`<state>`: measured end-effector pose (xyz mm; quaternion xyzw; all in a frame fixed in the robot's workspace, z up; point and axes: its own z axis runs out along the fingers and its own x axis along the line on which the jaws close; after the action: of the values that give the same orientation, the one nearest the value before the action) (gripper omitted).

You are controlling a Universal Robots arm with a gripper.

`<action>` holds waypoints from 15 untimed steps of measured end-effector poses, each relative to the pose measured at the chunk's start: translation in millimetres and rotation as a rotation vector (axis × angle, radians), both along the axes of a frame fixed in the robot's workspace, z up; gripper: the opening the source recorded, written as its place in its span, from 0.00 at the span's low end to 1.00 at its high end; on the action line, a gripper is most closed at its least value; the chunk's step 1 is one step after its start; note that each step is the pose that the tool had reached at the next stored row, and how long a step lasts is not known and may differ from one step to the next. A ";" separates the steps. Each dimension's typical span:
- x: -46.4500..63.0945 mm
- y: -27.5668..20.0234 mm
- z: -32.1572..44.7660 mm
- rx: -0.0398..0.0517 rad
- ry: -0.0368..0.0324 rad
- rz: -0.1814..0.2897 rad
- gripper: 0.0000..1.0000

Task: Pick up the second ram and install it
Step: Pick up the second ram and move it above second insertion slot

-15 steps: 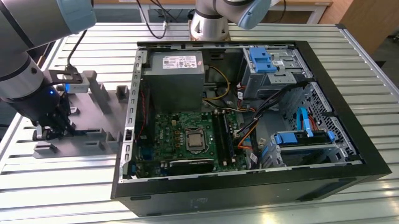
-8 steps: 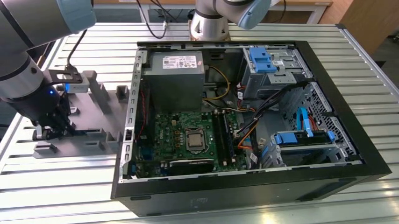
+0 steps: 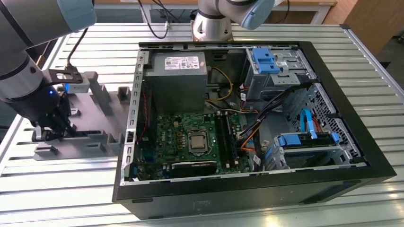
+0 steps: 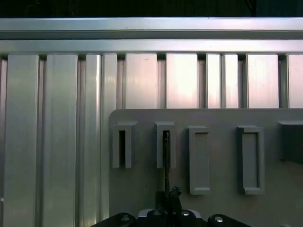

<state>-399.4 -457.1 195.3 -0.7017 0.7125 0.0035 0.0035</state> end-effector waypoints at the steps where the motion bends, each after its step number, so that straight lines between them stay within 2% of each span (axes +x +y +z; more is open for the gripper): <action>1: 0.0 0.0 0.6 0.0001 0.0000 0.000 0.14; 15: 0.0 0.0 5.5 0.0001 -0.0001 0.000 0.14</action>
<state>-399.4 -457.1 200.8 -0.7018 0.7124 0.0036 0.0036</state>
